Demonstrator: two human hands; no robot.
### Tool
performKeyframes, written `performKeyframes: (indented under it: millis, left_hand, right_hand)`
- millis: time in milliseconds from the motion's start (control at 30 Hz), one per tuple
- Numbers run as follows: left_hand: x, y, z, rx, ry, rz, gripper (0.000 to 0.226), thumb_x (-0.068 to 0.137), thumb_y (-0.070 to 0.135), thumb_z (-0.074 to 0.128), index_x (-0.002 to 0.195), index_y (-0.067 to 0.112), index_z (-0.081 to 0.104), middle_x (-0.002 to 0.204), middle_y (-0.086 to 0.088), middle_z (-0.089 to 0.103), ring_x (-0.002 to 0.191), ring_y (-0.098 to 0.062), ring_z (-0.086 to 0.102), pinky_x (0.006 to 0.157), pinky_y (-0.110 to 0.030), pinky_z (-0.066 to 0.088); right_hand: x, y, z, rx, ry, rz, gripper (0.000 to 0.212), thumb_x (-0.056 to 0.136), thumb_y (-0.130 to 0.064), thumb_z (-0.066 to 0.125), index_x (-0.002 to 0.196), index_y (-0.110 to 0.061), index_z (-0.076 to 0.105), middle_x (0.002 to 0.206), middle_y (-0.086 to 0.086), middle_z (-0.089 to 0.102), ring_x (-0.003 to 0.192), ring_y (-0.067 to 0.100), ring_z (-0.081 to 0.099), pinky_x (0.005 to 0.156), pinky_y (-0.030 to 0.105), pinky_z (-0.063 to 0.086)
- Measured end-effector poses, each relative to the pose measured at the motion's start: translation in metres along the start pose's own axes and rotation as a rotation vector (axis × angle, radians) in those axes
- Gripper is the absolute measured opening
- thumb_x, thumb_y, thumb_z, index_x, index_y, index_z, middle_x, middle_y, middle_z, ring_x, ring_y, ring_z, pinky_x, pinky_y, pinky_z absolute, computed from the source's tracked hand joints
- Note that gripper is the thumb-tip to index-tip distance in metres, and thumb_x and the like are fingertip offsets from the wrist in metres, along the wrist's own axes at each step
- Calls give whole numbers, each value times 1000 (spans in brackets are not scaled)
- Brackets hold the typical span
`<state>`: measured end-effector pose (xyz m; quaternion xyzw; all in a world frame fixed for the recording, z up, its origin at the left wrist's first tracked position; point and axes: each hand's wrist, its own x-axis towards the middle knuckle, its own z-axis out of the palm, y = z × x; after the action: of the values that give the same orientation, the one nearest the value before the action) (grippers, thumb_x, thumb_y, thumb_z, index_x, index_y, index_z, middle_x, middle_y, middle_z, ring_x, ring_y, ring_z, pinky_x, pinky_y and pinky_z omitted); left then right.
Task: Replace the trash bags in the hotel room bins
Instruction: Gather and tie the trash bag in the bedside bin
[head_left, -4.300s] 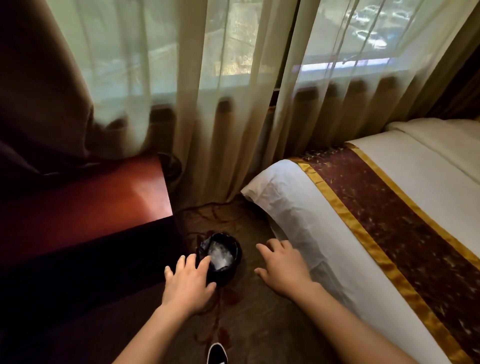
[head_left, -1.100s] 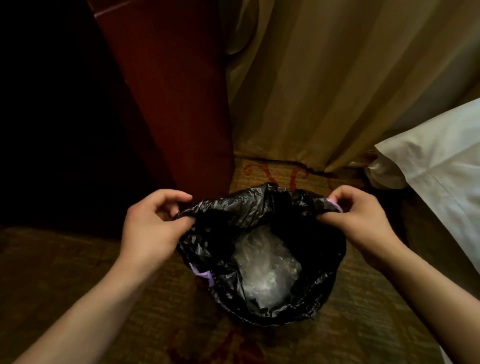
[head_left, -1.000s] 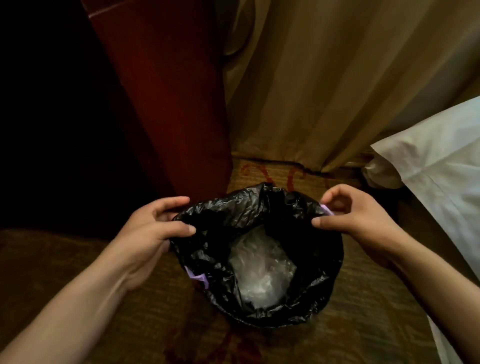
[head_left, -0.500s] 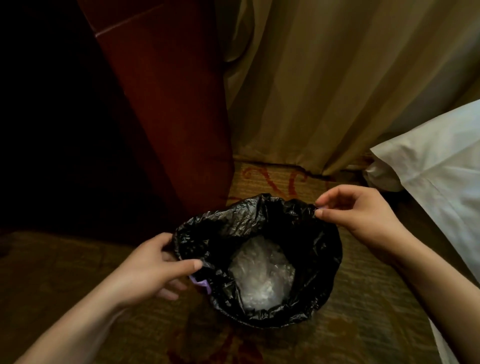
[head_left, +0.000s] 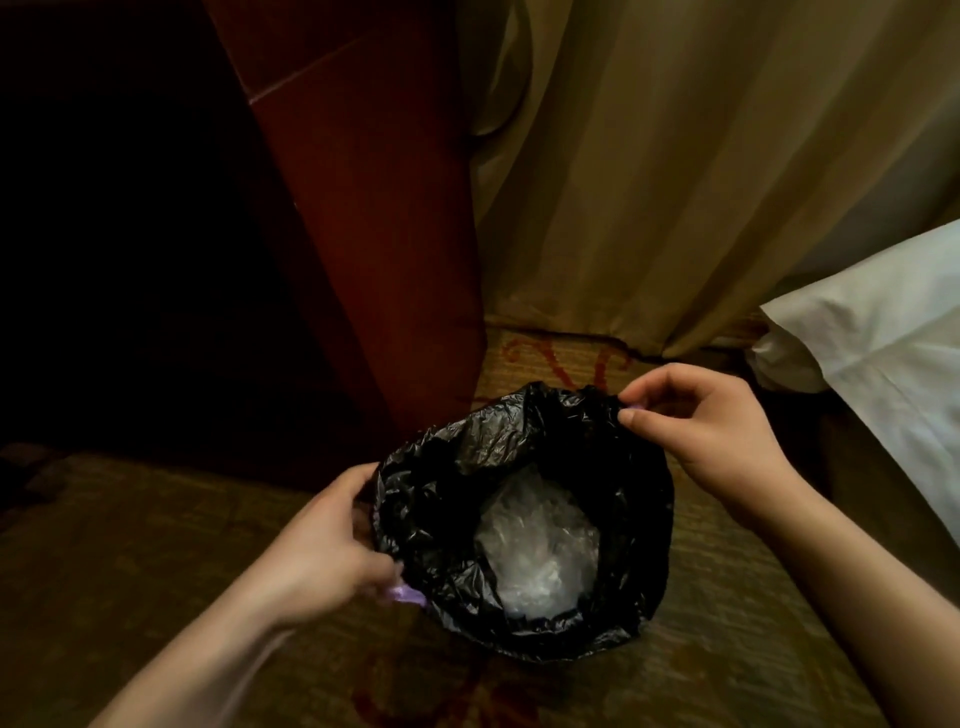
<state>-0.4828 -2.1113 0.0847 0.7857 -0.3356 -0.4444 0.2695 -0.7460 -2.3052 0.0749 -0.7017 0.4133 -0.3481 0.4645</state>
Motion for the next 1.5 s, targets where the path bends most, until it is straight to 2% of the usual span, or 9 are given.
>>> performKeyframes:
  millis: [100, 200, 367, 500, 767, 900, 1067, 1233, 1500]
  left_hand:
    - [-4, 3, -9, 143, -50, -3, 70, 73, -14, 71, 122, 27, 44, 85, -16, 73, 64, -28, 72, 58, -40, 58]
    - [-7, 7, -22, 277, 3, 29, 54, 77, -5, 73, 117, 24, 50, 67, -10, 71, 54, -21, 69, 48, -29, 50]
    - [-20, 23, -31, 260, 169, 148, 53, 76, -3, 74, 113, 32, 58, 81, -5, 66, 58, -20, 68, 52, -37, 54]
    - [-31, 39, -24, 6, 310, 279, 55, 77, -10, 71, 108, 34, 64, 92, -7, 60, 65, -26, 67, 65, -48, 55]
    - [-45, 64, -5, -407, 354, 336, 42, 76, -20, 65, 93, 19, 71, 97, -12, 59, 80, -24, 63, 62, -29, 55]
    - [-45, 78, -1, -377, 390, 414, 40, 78, -21, 62, 90, 17, 69, 91, -7, 59, 68, -15, 62, 64, -32, 57]
    - [-48, 90, -7, -423, 464, 490, 38, 79, -19, 63, 89, 17, 69, 86, -7, 56, 69, -20, 61, 61, -28, 56]
    - [-47, 97, -3, -423, 515, 546, 38, 78, -20, 63, 83, 16, 70, 78, -12, 57, 59, -18, 60, 54, -28, 53]
    - [-38, 127, -13, -298, 617, 689, 44, 74, -12, 68, 75, 32, 72, 74, -11, 64, 68, -30, 64, 70, -50, 57]
  right_hand:
    - [-1, 2, 1, -181, 59, -41, 17, 80, -9, 79, 81, -25, 72, 75, -2, 70, 68, 9, 64, 64, 27, 52]
    - [-4, 1, -2, -615, 149, -193, 16, 82, -12, 74, 90, -26, 71, 83, -10, 66, 78, 12, 64, 66, 35, 55]
    - [-11, -16, -10, -787, 200, -254, 17, 80, -10, 73, 93, -21, 71, 87, -5, 68, 84, 21, 66, 64, 36, 55]
    - [-18, -37, -14, -719, 234, -301, 14, 80, -9, 75, 90, -18, 73, 82, -6, 68, 79, 16, 65, 65, 33, 54]
    - [-17, -66, -24, -574, 114, -306, 18, 80, -13, 77, 94, -24, 73, 79, -14, 66, 68, 4, 59, 63, 27, 52]
    - [-16, -85, -33, -378, 53, -236, 17, 81, -11, 78, 85, -27, 74, 73, -12, 69, 66, 5, 63, 60, 16, 49]
    - [-11, -102, -35, -233, 27, -237, 14, 82, -5, 75, 79, -19, 71, 69, 2, 72, 57, 18, 68, 60, 45, 59]
    - [-11, -119, -33, -8, 68, -251, 12, 84, 10, 67, 81, -2, 68, 73, 5, 73, 56, 27, 69, 51, 34, 58]
    - [-3, -127, -26, 178, 145, -279, 21, 82, 12, 67, 76, -8, 69, 68, 12, 71, 63, 25, 71, 58, 30, 58]
